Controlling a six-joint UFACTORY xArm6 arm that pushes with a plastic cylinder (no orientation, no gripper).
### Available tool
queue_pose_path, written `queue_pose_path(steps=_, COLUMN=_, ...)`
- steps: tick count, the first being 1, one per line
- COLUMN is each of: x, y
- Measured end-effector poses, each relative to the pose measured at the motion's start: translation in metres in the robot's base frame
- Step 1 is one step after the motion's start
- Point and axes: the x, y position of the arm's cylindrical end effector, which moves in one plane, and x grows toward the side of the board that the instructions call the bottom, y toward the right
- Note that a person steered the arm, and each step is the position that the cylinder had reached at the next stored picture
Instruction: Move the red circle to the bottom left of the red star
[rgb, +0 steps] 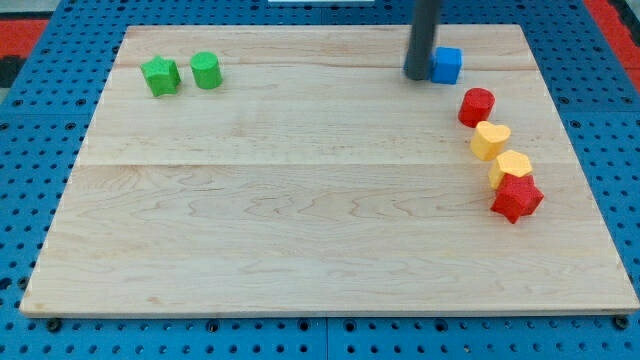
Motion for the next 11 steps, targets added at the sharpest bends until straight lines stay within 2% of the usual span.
queue_pose_path(steps=1, x=0.047, y=-0.006)
queue_pose_path(steps=2, x=0.045, y=0.027)
queue_pose_path(steps=3, x=0.045, y=0.027)
queue_pose_path(steps=4, x=0.027, y=0.027)
queue_pose_path(steps=5, x=0.011, y=0.054)
queue_pose_path(steps=6, x=0.03, y=0.094)
queue_pose_path(steps=7, x=0.057, y=0.058)
queue_pose_path(steps=8, x=0.062, y=-0.031)
queue_pose_path(steps=10, x=0.233, y=-0.081)
queue_pose_path(steps=11, x=0.266, y=-0.014)
